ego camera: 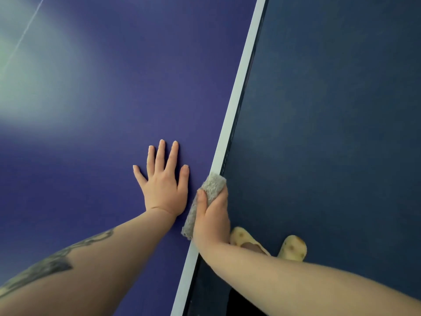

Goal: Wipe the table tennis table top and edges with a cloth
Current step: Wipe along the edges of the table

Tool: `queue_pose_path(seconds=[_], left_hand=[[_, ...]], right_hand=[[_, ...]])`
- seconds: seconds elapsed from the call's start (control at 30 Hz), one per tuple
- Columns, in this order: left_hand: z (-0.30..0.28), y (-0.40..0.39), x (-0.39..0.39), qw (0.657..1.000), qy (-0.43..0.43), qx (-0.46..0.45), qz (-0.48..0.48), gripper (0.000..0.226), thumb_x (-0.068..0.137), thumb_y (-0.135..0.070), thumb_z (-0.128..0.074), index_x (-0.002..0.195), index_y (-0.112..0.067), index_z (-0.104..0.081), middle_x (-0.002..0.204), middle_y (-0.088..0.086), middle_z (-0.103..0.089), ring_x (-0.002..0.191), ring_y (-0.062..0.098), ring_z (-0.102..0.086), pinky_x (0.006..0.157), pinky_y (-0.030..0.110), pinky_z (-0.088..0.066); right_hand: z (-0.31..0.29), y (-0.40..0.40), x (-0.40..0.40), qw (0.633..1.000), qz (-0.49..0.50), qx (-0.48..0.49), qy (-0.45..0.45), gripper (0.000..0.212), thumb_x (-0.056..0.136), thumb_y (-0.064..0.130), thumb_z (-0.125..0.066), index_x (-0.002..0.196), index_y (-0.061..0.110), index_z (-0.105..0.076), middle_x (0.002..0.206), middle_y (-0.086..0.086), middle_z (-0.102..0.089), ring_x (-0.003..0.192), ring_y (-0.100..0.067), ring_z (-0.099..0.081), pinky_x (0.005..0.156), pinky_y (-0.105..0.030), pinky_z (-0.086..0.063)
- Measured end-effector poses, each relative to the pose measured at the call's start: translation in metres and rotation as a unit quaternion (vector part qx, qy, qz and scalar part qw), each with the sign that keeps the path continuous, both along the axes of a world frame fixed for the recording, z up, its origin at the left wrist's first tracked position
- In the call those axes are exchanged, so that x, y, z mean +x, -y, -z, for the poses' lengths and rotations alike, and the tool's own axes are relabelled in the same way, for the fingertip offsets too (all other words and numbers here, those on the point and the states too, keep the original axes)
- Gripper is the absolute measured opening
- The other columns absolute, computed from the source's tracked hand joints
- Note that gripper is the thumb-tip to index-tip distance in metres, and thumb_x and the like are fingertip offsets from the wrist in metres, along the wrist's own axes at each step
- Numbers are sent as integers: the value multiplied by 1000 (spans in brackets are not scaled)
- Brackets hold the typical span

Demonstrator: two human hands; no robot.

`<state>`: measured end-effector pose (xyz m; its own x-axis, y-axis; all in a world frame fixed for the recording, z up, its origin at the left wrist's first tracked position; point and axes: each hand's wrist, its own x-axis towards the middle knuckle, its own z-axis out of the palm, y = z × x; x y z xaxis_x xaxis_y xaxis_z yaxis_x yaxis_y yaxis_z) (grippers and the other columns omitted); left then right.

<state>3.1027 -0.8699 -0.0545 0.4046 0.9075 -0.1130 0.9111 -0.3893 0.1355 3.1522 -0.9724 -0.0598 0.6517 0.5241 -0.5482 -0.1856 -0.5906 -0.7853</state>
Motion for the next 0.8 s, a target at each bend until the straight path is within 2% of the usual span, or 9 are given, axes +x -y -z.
queue_pose_path(seconds=[0.07, 0.17, 0.27, 0.5, 0.7, 0.8], left_hand=[[0, 0, 0, 1000, 1, 0, 1, 62, 93, -54, -13, 154, -39, -12, 163, -7, -9, 150, 14, 5, 118, 57, 4], [0, 0, 1, 1000, 3, -4, 0, 63, 93, -54, -14, 154, -38, -13, 163, -7, -9, 150, 14, 5, 117, 56, 4], [0, 0, -1, 1000, -1, -5, 2, 62, 94, -54, -13, 154, -38, -12, 164, -7, -8, 150, 14, 6, 118, 56, 4], [0, -1, 0, 1000, 0, -6, -1, 63, 93, -54, -13, 154, -38, -13, 163, -6, -10, 150, 15, 4, 118, 57, 3], [0, -1, -1, 1000, -1, -6, 0, 63, 93, -55, -11, 154, -39, -12, 163, -8, -8, 150, 14, 5, 118, 56, 4], [0, 0, -1, 1000, -2, -7, 0, 63, 93, -55, -11, 154, -39, -13, 164, -8, -8, 150, 13, 6, 118, 56, 4]], right_hand=[[0, 5, -4, 1000, 1, -13, 9, 66, 97, 54, -39, 153, 24, -22, 150, 4, -43, 130, -17, -49, 101, -36, -45], [4, -34, 28, 998, 41, -34, 41, 62, 98, 54, -38, 150, 21, -29, 148, 1, -46, 126, -24, -53, 95, -38, -47], [6, -65, 63, 998, 34, -38, 38, 61, 100, 55, -34, 151, 23, -26, 147, 2, -46, 118, -27, -59, 89, -40, -50], [1, -18, 27, 997, -50, -62, 19, 65, 98, 57, -35, 151, 21, -24, 148, 1, -46, 120, -23, -58, 91, -38, -50], [0, -84, 98, 997, -9, -76, 21, 57, 101, 55, -31, 143, 16, -32, 140, -4, -52, 112, -32, -60, 85, -40, -48], [2, -71, 82, 997, -8, -69, 26, 60, 100, 55, -34, 149, 19, -27, 146, -2, -48, 117, -31, -58, 91, -42, -48]])
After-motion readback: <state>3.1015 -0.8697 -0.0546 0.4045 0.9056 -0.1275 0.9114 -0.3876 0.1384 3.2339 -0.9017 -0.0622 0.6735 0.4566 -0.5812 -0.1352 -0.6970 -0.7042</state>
